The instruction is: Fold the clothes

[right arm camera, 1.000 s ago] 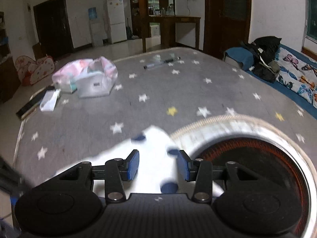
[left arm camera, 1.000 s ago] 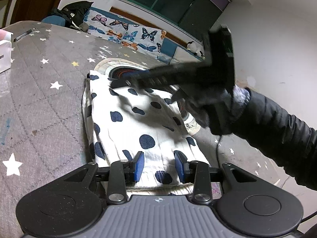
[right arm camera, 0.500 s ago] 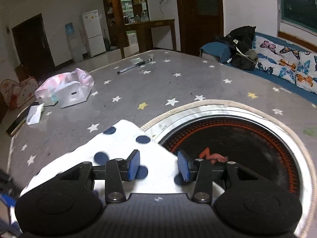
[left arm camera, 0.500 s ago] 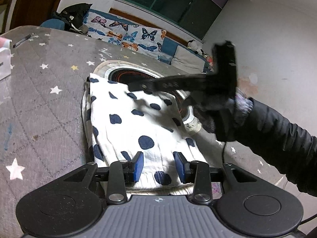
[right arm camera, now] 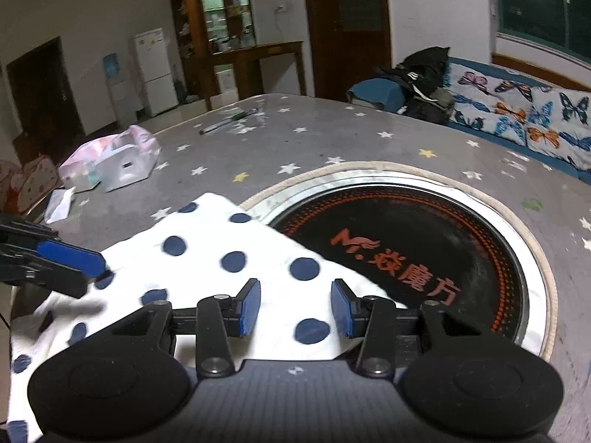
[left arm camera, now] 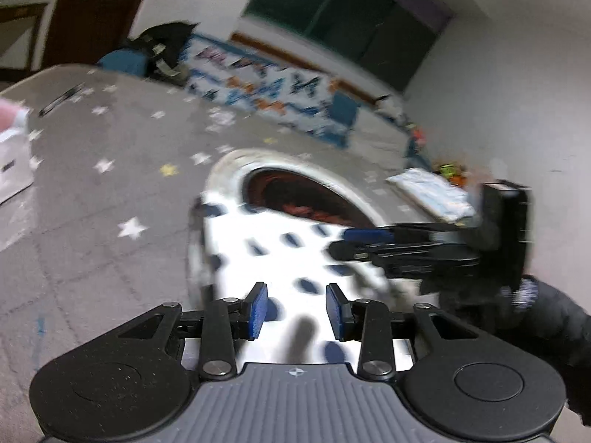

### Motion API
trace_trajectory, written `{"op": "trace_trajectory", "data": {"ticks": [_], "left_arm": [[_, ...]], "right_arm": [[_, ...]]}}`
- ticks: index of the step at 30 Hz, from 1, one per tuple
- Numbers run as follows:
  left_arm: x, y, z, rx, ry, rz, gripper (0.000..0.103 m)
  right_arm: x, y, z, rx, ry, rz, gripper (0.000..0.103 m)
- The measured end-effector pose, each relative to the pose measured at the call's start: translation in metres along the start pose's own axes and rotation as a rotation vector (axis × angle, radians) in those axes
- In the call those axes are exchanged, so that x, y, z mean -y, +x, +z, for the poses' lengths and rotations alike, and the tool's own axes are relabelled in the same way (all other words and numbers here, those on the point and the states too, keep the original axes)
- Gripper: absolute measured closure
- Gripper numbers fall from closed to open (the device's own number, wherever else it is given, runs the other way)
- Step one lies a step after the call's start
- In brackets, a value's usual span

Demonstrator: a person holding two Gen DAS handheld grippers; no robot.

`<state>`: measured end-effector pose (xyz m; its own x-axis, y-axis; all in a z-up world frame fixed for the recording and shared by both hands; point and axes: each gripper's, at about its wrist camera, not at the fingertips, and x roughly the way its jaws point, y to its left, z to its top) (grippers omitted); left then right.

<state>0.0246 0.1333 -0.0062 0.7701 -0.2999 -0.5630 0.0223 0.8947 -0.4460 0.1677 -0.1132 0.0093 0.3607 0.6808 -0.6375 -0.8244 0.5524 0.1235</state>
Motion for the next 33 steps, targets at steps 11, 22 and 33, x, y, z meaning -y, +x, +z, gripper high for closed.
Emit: {"op": "trace_trajectory", "data": {"ticks": [11,22,33], "left_arm": [[-0.009,-0.004,-0.005,0.003,-0.01,-0.007,0.07],[-0.001,-0.02,-0.012,0.018,0.024,-0.011,0.07],[-0.005,-0.015,-0.025,-0.007,0.027,0.017,0.071]], "right_arm": [[0.009,-0.002,-0.003,0.019,0.049,-0.018,0.061],[-0.039,-0.027,-0.004,0.0,-0.088,0.059,0.061],[-0.078,-0.035,-0.039,-0.045,-0.158,0.152,0.061]]}}
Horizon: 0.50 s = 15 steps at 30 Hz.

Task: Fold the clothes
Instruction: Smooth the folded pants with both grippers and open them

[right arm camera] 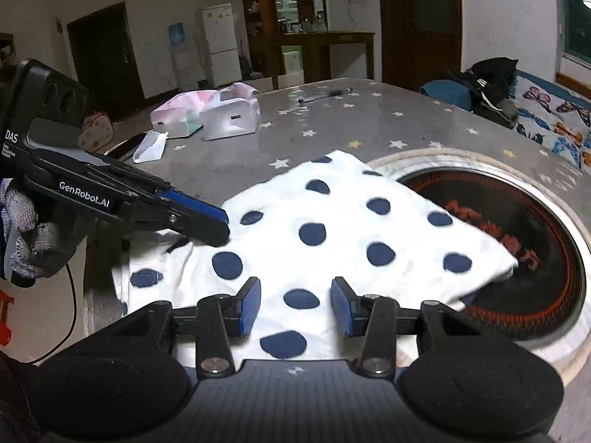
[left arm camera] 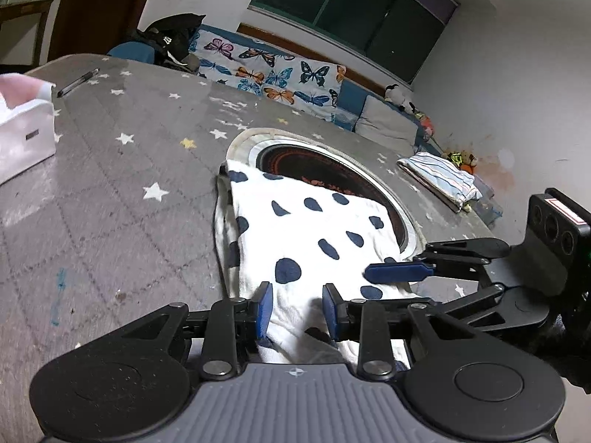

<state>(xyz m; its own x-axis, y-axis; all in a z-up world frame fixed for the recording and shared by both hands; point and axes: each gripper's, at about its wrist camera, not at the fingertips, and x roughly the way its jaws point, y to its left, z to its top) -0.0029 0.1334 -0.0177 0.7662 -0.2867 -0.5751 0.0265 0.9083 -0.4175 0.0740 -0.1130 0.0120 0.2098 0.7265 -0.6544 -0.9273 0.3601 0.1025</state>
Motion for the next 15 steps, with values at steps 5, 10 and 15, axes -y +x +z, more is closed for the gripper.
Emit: {"op": "trace_trajectory", "data": {"ticks": [5,10,15], "left_arm": [[0.001,-0.003,0.0,0.009,-0.003,0.0,0.068],[0.004,-0.007,-0.002,0.013,-0.01,0.009,0.058],[0.011,-0.021,-0.007,0.019,-0.007,0.017,0.051]], "right_arm": [[0.002,-0.013,-0.002,0.027,0.02,-0.007,0.061],[0.002,-0.009,-0.012,0.01,0.03,-0.015,0.061],[-0.003,-0.021,-0.006,0.049,0.016,-0.012,0.06]]}}
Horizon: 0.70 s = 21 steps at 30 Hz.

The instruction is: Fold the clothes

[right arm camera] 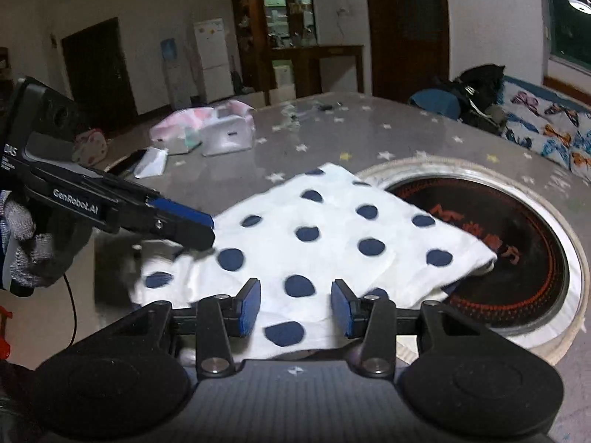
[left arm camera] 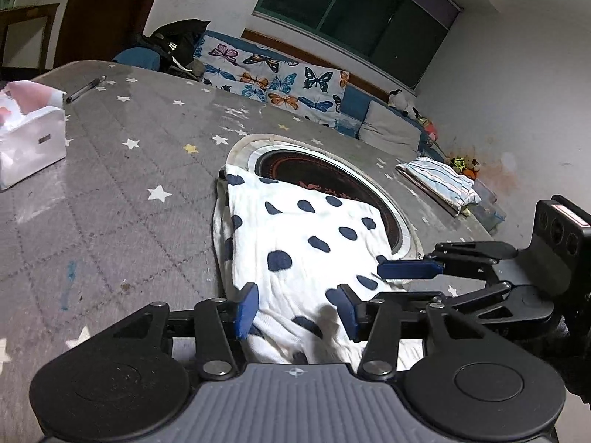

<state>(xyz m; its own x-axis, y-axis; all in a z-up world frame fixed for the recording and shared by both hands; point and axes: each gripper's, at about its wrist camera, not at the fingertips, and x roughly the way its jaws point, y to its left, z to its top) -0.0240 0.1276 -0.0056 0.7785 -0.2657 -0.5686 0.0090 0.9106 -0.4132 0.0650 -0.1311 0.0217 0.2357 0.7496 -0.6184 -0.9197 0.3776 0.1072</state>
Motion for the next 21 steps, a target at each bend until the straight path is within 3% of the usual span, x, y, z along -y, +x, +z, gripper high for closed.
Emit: {"op": "trace_trajectory", "data": {"ticks": [7,14,17,21], "left_arm": [[0.001,-0.026,-0.018,-0.026,-0.04,-0.008,0.043],[0.004,-0.041,-0.046,-0.082,0.015,-0.005,0.039],[0.01,-0.038,-0.053,-0.078,0.076,0.033,0.042],[0.014,-0.034,-0.056,-0.066,0.144,0.062,0.059]], "right_arm": [[-0.007,-0.007,-0.001,0.008,-0.02,0.009,0.06],[-0.001,-0.014,-0.001,0.024,-0.002,-0.008,0.056],[0.001,-0.014,-0.002,0.024,0.004,-0.017,0.056],[0.002,-0.015,-0.003,0.028,0.008,-0.023,0.056]]}}
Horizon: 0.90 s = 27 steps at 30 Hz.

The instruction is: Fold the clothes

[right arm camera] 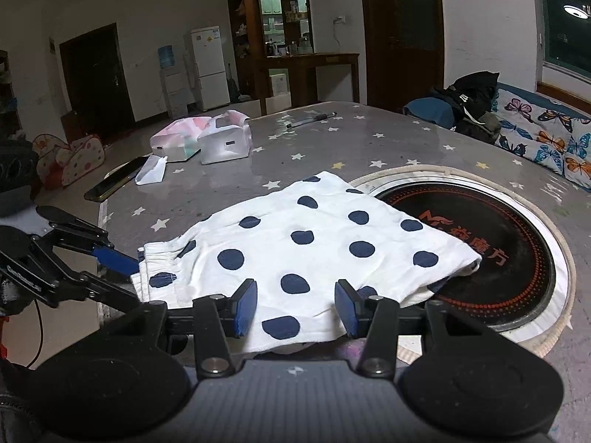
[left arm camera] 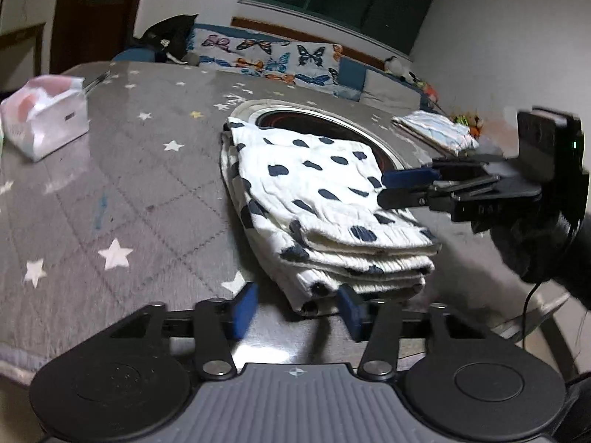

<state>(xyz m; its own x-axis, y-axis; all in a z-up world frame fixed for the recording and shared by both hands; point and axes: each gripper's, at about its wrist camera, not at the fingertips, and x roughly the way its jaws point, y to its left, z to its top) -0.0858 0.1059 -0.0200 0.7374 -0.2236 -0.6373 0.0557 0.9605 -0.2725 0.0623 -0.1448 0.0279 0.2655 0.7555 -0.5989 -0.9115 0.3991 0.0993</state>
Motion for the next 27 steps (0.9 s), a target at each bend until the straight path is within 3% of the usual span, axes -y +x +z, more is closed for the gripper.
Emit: {"op": "trace_trajectory", "data": {"ticks": [3,14,19,27], "left_arm": [[-0.003,0.002,0.001,0.006,0.014,0.021,0.07],[-0.046,0.025,0.035,0.038,0.024,0.146,0.07],[-0.077,0.048,0.066,0.041,0.004,0.175,0.07],[-0.101,0.067,0.091,0.042,-0.062,0.175,0.072]], "right_arm": [[0.002,0.0,0.0,0.003,0.006,-0.007,0.056],[0.0,0.009,0.004,-0.002,0.001,-0.013,0.056],[-0.012,0.015,0.009,-0.006,-0.062,-0.007,0.056],[-0.055,0.04,0.023,-0.015,-0.285,0.001,0.056]]}}
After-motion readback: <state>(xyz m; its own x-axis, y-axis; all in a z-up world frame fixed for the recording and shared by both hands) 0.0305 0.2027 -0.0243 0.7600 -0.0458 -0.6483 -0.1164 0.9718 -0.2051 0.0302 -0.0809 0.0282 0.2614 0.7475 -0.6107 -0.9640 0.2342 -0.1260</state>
